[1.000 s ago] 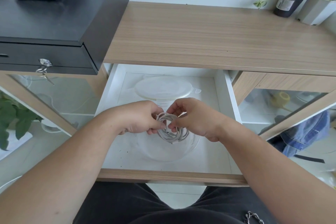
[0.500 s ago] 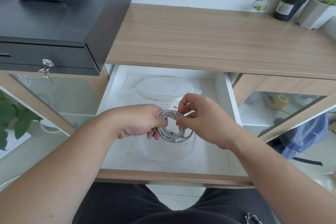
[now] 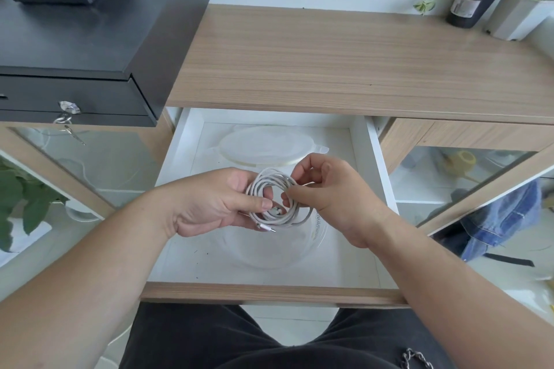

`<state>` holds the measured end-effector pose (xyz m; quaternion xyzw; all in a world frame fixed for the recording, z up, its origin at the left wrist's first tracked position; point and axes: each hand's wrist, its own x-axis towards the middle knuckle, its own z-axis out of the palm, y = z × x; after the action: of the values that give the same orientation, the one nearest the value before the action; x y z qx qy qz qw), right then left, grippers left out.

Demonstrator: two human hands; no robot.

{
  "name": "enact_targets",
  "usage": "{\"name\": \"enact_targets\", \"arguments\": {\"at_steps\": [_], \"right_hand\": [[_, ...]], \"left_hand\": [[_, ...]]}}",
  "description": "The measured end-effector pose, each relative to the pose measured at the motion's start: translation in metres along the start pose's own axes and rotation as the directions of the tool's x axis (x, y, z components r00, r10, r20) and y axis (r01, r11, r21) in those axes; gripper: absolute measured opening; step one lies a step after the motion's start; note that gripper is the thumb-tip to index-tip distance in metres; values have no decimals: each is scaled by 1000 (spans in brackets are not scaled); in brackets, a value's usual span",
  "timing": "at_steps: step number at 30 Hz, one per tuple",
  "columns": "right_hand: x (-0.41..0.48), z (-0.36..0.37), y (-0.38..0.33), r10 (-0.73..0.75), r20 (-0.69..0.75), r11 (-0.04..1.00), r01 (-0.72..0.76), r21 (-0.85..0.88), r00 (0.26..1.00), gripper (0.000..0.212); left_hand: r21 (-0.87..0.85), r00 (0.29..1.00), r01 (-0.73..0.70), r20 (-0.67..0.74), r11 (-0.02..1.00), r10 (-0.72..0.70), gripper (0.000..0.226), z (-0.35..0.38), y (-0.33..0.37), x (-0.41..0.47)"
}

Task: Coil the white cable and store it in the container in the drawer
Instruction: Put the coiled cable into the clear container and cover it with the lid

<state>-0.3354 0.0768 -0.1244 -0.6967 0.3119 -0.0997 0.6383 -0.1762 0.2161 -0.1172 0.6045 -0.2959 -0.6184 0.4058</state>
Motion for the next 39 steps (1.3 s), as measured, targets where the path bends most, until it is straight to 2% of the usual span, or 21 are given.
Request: {"name": "enact_targets", "arguments": {"at_steps": [3,5,7,8,10,12,15,17,18,19,21,22,24,25,27,28,30,33,34,37,39], "right_hand": [[0,-3,0,22,-29,1000,-22,-4,999,14],[-2,-7,0,33,-35,999,-34,-28,999,17],[-6,-9,-2,-2,-62,990,-7,-143,998,19],[-9,-9,-3,-67,-95,968,41,-247,993,21],[-17,-8,-9,-332,-150,845,224,-485,931,23],[-28,-5,-19,-584,-30,660,453,-599,811,25],[-43,10,-21,-640,265,477,644,-598,721,27],[-48,23,-16,-653,325,386,670,-635,684,20],[-50,28,-14,-669,276,404,649,-644,690,15],[-51,32,-12,-683,182,469,615,-634,708,13],[-53,32,-11,-712,23,562,589,-581,702,23],[-56,31,-11,-741,20,543,616,-571,672,31],[-61,32,-12,-789,175,395,703,-592,590,39],[-63,33,-13,-782,281,299,731,-613,556,35],[-64,36,-13,-736,407,169,728,-664,542,21],[-62,35,-12,-724,409,156,709,-688,556,17],[-57,30,-11,-711,354,200,657,-727,608,16],[-48,18,-10,-630,212,347,515,-784,747,8],[-45,14,-9,-608,161,403,478,-781,777,4],[-39,8,-8,-567,49,582,442,-682,822,10],[-37,7,-8,-567,33,615,449,-649,823,15]], "left_hand": [[-26,999,0,-46,1000,-1,18,4,-2,4],[-10,998,-18,-58,1000,18,15,5,-4,4],[1,997,-21,-75,1000,21,13,5,-4,4],[1,996,-21,-82,1000,22,12,5,-4,4],[13,996,-24,-80,1000,25,18,4,-3,4],[23,997,-36,-63,999,38,11,3,-2,3],[59,998,-61,-19,996,62,14,4,1,0],[85,998,-68,19,994,67,11,7,3,-3],[89,997,-74,25,993,72,14,9,4,-4],[80,998,-69,11,994,68,14,8,3,-3],[77,998,-59,-28,995,62,8,8,1,-2],[93,998,-44,-43,995,48,9,8,2,-2],[153,999,-18,-45,988,25,3,10,5,-5],[182,999,-2,-38,983,9,5,10,6,-5],[171,999,26,-33,985,-20,7,10,5,-4],[139,999,29,-41,990,-23,12,10,5,-3],[77,999,20,-40,997,-17,28,7,-1,0],[14,999,-9,-34,1000,10,10,4,-1,-1],[-18,999,-15,-30,1000,14,16,3,0,-1],[-102,999,-28,-20,994,26,27,3,4,-3],[-143,998,-56,-28,988,52,29,6,4,-3]]}}
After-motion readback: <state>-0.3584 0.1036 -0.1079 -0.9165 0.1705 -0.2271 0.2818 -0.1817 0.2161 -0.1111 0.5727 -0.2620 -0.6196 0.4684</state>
